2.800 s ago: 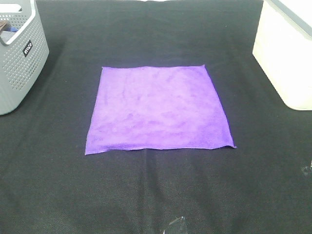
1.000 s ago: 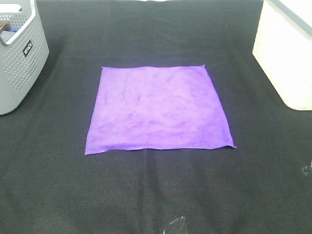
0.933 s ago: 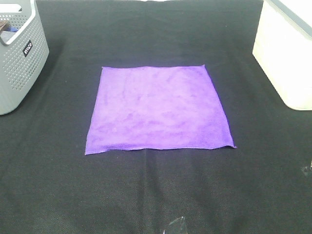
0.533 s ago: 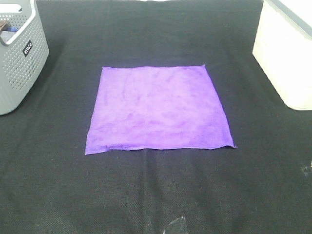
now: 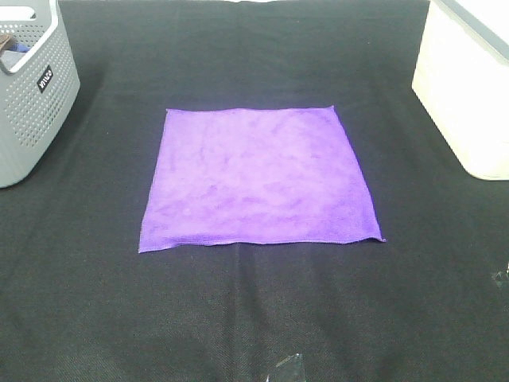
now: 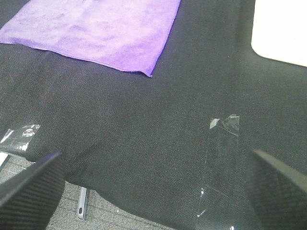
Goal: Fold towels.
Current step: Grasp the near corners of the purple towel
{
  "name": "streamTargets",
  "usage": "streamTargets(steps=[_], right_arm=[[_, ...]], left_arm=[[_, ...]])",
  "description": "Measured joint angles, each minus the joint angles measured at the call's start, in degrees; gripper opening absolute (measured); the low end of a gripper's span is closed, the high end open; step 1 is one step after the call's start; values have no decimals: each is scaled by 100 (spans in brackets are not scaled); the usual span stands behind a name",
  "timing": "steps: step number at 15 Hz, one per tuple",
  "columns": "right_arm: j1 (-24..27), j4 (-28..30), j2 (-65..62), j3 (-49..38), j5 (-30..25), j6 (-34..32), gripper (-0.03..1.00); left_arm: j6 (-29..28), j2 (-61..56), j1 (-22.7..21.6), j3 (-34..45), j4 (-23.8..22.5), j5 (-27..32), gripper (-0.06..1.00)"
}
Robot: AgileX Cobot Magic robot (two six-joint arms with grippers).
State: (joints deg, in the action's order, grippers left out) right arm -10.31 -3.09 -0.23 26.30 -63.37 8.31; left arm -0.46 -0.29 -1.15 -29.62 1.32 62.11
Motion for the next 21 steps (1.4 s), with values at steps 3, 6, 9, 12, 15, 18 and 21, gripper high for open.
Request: streamTargets(steps=[3, 6, 9, 12, 15, 18, 21], right_arm=[[0, -6, 0, 0, 0, 0, 97], [0, -11, 0, 0, 0, 0, 97], [0, -11, 0, 0, 0, -6, 97], [0, -17, 292, 29, -29, -418, 97], [0, -120, 2515, 653, -92, -1226, 97], [0, -642, 4847, 1060, 659, -716, 97], [367, -1599, 6727, 1662, 1650, 17, 93]], left_arm=[[0, 0, 0, 0, 0, 0, 99], [0, 0, 0, 0, 0, 0, 99], [0, 0, 0, 0, 0, 0, 99], [6, 166, 0, -92, 40, 126, 99], [6, 2532, 0, -1352, 69, 762, 99], [201, 4618, 0, -1948, 332, 705, 99], [1404, 6360, 0, -1960, 1845, -281, 98]])
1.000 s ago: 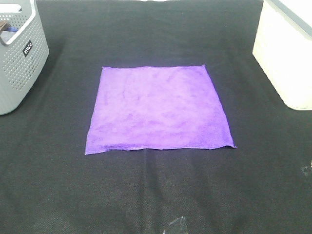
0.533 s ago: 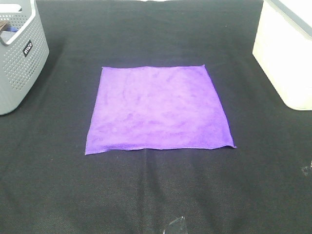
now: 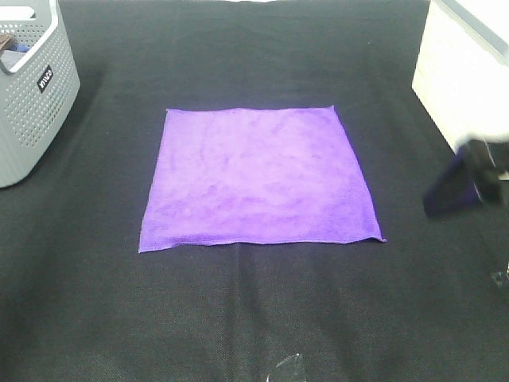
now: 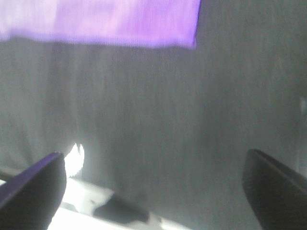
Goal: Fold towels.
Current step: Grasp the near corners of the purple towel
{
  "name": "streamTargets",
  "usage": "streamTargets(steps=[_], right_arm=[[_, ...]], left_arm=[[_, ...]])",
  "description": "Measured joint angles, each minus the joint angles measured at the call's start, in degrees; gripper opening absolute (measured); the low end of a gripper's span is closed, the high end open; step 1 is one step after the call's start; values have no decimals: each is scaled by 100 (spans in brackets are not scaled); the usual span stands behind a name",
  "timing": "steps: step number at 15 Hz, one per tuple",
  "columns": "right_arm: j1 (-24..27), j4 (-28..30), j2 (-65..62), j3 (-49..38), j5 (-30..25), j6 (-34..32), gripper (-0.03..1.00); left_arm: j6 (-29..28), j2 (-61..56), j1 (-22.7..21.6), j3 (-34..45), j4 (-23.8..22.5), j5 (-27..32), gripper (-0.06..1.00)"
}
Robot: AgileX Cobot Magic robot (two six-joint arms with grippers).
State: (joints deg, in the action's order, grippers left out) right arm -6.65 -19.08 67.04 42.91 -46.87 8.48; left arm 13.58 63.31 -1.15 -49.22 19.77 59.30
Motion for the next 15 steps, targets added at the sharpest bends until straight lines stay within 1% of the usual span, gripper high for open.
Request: streamTargets(steps=[1, 2, 3, 4, 5, 6, 9, 10, 12, 13, 14, 15], right_arm=[[384, -407, 447, 304, -57, 407, 92], [768, -888, 877, 653, -246, 900, 91], [768, -888, 877, 653, -246, 900, 91], [1157, -1455, 1329, 974, -539, 1444, 91], [1513, -1994, 1896, 1283, -819, 2023, 91], [1616, -2229, 2298, 1455, -905, 2269, 90], [1627, -2280, 2624, 1501, -1003, 2366, 90], [1627, -2298, 2704, 1501, -985, 2366, 90], [1627, -2315, 3180, 1547, -768, 2412, 90], [1627, -2315, 3180, 1547, -768, 2412, 90], [1627, -2315, 3724, 1748, -676, 2515, 90], [1627, -2315, 4039, 1891, -670, 2521, 90]], left_arm=[[573, 579, 0, -80, 544, -189, 96], [1077, 1152, 0, -252, 1054, -264, 96], [1077, 1152, 0, -252, 1054, -264, 96], [1587, 1948, 0, -584, 1541, -361, 95], [1748, 2429, 0, -796, 1759, -407, 95], [1902, 3117, 0, -1094, 2023, -470, 95], [1919, 3484, 0, -1175, 2074, -573, 95], [1919, 3518, 0, -1180, 2177, -642, 95], [1885, 3759, 0, -1312, 2355, -814, 94], [1885, 3759, 0, -1312, 2355, -814, 94], [1931, 4274, 34, -1473, 2613, -859, 94], [1988, 4572, 115, -1553, 2744, -865, 94]])
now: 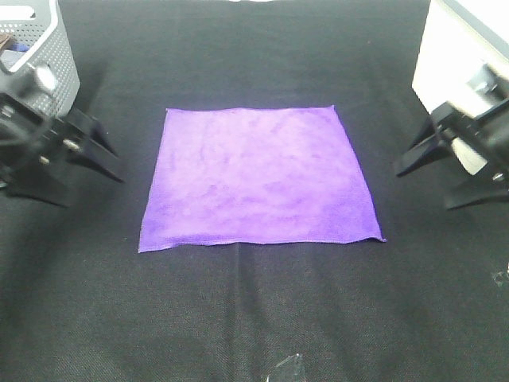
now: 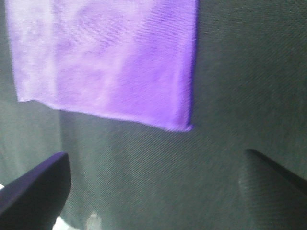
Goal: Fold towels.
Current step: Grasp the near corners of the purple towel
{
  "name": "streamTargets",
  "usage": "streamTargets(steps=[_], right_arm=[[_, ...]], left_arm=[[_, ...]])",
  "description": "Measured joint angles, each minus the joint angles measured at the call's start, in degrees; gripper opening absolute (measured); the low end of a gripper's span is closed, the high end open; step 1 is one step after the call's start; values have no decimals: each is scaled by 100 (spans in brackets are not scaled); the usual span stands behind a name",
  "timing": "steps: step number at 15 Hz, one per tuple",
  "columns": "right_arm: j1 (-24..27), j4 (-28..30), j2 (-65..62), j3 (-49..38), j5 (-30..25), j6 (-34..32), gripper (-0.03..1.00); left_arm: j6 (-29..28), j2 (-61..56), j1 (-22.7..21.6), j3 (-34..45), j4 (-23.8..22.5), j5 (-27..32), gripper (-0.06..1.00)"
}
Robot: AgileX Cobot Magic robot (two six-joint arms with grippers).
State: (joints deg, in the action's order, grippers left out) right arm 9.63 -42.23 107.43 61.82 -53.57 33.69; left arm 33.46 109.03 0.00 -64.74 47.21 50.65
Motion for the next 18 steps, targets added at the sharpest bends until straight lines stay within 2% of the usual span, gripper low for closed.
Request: streamTargets(steps=[5, 7, 13, 18], right_arm=[[-109, -69, 837, 338, -29, 0, 89], [-189, -69, 928, 344, 23, 0, 89], [-705, -115, 1186, 384, 504, 149, 85], [-802, -138, 1215, 395, 653, 149, 81]], left_arm=[[52, 1112, 607, -521, 143, -109, 91], [29, 1261, 710, -596, 155, -109, 91], [-69, 1404, 751, -722, 143, 11, 90], [-172, 1478, 751, -739, 149, 46, 90]])
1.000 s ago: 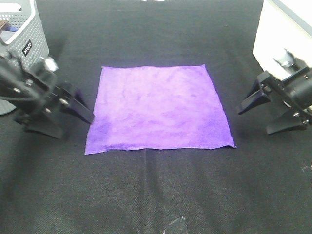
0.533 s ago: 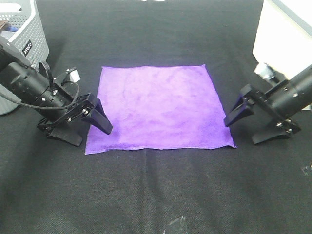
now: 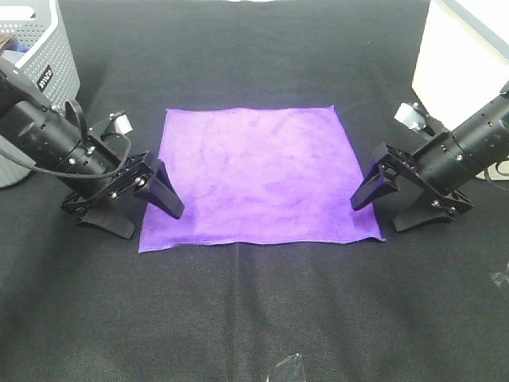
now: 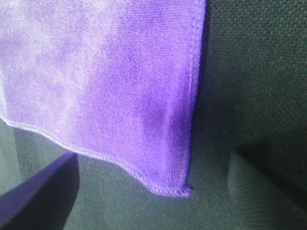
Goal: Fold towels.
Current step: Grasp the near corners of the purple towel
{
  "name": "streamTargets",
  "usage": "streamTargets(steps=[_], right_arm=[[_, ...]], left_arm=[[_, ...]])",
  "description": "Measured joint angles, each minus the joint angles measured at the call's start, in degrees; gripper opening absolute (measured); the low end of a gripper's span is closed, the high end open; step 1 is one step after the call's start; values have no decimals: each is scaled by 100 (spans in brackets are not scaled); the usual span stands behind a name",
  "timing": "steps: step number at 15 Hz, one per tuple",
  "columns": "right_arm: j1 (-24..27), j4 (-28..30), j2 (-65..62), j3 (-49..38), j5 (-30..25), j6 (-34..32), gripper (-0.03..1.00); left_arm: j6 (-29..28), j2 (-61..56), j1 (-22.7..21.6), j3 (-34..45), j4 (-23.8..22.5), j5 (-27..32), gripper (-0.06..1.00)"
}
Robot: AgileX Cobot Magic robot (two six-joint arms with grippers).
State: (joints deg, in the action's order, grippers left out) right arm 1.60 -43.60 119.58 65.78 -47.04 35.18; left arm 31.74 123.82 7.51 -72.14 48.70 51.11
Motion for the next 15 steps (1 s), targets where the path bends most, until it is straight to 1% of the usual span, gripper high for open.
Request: streamTargets(steps=[2, 4, 6, 7, 8, 9, 10, 11, 12, 13, 14, 15], right_arm=[[-155, -298, 103, 17, 126, 40, 75], [-476, -556, 223, 74, 275, 149, 69], [-791, -602, 338, 241, 304, 149, 59], [-859, -596, 390, 315, 309, 149, 53], [-882, -584, 435, 355, 309, 149, 46], [-888, -556, 447, 367, 332, 149, 40], [-888, -447, 453, 367, 367, 149, 32], [-888, -372, 453, 367, 395, 149, 26], [-888, -309, 458, 367, 401, 149, 22], [-888, -223, 458, 367, 407, 149, 17], [-888, -120, 458, 367, 407, 149, 11], [-888, -46, 458, 367, 384, 149, 3]], left_arm=[[-97, 69, 103, -34, 46, -6, 86], [-143, 149, 395, -63, 286, -74, 80], [-155, 218, 705, -120, 401, -149, 71], [-155, 246, 791, -126, 407, -201, 66], [-195, 264, 814, -126, 407, -235, 59], [-212, 269, 814, -126, 367, -309, 49], [-218, 298, 814, -126, 269, -350, 37], [-218, 332, 819, -126, 229, -372, 23], [-218, 344, 819, -126, 183, -418, 12], [-218, 344, 819, -115, 149, -458, 2], [-218, 344, 825, -109, 126, -476, 0], [-218, 338, 831, -109, 92, -481, 0]])
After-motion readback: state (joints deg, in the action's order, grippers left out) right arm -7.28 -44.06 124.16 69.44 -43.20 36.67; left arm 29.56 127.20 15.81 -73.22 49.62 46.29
